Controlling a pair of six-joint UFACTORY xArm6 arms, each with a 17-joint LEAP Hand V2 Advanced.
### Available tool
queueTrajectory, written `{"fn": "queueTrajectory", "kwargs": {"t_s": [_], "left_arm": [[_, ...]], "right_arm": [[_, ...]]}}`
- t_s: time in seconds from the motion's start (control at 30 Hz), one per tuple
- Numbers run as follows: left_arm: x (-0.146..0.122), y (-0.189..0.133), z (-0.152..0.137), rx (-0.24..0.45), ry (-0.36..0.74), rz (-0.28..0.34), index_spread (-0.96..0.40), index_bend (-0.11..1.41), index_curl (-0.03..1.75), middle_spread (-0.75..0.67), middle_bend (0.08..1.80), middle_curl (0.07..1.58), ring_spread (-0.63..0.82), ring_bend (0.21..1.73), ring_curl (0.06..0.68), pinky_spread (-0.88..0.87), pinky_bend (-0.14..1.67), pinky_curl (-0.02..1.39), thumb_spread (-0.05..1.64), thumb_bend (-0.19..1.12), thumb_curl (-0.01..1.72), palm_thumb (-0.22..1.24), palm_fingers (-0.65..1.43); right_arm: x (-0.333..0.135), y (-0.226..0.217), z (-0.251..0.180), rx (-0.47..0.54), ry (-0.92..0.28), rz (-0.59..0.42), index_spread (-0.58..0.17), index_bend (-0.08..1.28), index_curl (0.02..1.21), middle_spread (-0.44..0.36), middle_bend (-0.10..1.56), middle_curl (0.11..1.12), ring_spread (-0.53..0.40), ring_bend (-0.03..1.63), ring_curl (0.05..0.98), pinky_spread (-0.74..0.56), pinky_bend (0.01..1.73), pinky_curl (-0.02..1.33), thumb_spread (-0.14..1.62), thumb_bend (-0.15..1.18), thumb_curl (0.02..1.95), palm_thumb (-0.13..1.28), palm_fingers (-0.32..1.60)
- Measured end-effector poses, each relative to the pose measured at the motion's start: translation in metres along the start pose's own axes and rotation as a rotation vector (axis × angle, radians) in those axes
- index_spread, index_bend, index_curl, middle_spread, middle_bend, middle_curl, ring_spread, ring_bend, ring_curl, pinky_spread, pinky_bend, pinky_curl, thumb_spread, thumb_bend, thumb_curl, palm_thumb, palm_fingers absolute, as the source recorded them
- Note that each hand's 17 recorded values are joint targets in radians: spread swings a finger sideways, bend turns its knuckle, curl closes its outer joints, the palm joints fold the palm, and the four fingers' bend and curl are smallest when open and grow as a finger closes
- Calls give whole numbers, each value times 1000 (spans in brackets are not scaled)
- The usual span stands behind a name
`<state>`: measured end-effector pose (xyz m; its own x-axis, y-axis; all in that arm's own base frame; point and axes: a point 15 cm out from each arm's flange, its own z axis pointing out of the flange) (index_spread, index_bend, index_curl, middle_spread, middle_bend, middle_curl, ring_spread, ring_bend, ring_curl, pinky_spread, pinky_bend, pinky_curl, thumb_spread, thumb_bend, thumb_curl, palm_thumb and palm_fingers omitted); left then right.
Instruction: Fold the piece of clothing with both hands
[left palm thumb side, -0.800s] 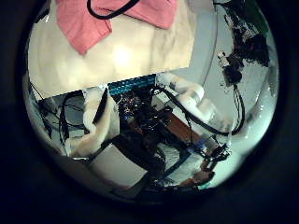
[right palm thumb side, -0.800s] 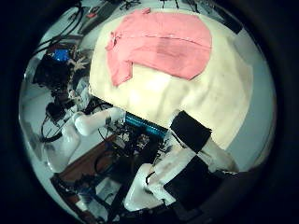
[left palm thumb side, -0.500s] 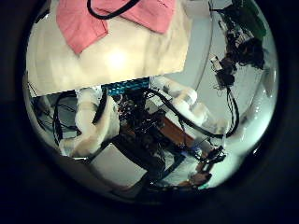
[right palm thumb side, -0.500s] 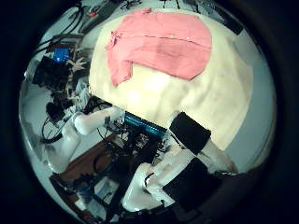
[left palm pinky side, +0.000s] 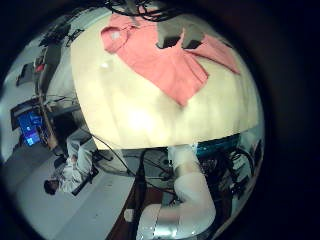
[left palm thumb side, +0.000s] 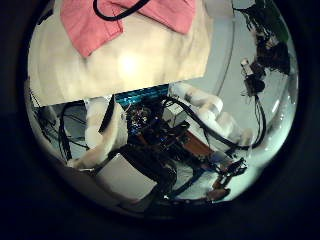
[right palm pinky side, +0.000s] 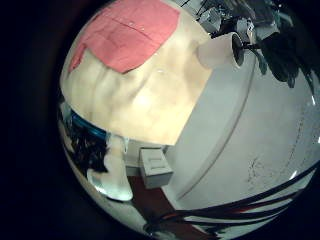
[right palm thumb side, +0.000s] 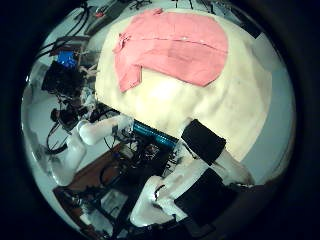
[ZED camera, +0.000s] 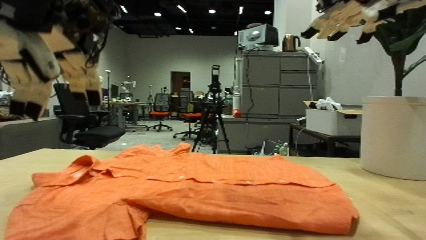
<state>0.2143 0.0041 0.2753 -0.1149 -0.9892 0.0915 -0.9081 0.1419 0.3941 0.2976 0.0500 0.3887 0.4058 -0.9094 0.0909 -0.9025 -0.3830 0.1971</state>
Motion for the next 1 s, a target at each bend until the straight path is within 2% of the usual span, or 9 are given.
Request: {"fn": "queueTrajectory", "kwargs": {"t_s": [0.2,0.37,0.57,0.63,0.73,0.83,0.93,1.0], "left_arm": [[-14,-30,39,56,-70,6,178,146,265,336,180,311,503,472,228,448,372,323,1091,-41,329,503,-31],[-17,-61,65,112,-126,35,196,133,248,378,169,300,524,516,239,444,370,323,1048,-35,312,441,-44],[-23,-69,84,63,-161,54,197,138,242,415,182,289,519,495,231,442,375,322,1008,-31,306,403,-51],[-27,-74,90,56,-179,59,197,143,241,350,176,288,517,477,226,442,383,325,996,-30,305,397,-62],[-29,-86,97,74,-196,68,197,129,233,292,212,300,505,462,221,441,374,322,989,-28,306,393,-46],[-31,-96,101,95,-213,65,193,148,234,291,155,285,489,479,227,437,387,326,979,-28,307,390,-48],[-33,-100,105,92,-224,48,184,174,255,229,207,300,480,458,220,432,355,316,968,-23,311,408,8],[-35,-103,106,86,-232,42,183,172,260,253,196,300,476,465,222,426,351,314,967,-23,314,416,16]], "right_arm": [[0,-9,11,-20,-5,3,-328,161,294,30,197,332,203,271,268,314,305,304,1232,-15,273,619,224],[-3,-12,36,-80,-13,1,-322,165,294,45,196,334,232,266,264,318,305,304,1232,-15,273,619,215],[-3,-22,42,-70,-11,-2,-321,167,296,60,195,337,254,259,259,321,301,303,1232,-15,273,619,208],[-2,-26,44,-67,-10,-2,-319,168,297,62,196,338,264,253,256,321,301,304,1234,-14,275,622,207],[-1,-30,52,-76,-12,-3,-318,167,297,63,196,339,277,249,253,322,301,304,1235,-14,275,623,206],[-1,-31,54,-83,-13,-3,-317,169,299,64,197,341,285,245,250,320,295,303,1235,-15,276,623,204],[0,-32,58,-93,-16,-2,-315,167,299,65,197,341,283,230,247,319,297,303,1236,-15,276,623,200],[1,-32,59,-97,-17,-2,-315,167,298,65,195,341,283,226,246,319,298,303,1236,-15,276,623,199]]}}
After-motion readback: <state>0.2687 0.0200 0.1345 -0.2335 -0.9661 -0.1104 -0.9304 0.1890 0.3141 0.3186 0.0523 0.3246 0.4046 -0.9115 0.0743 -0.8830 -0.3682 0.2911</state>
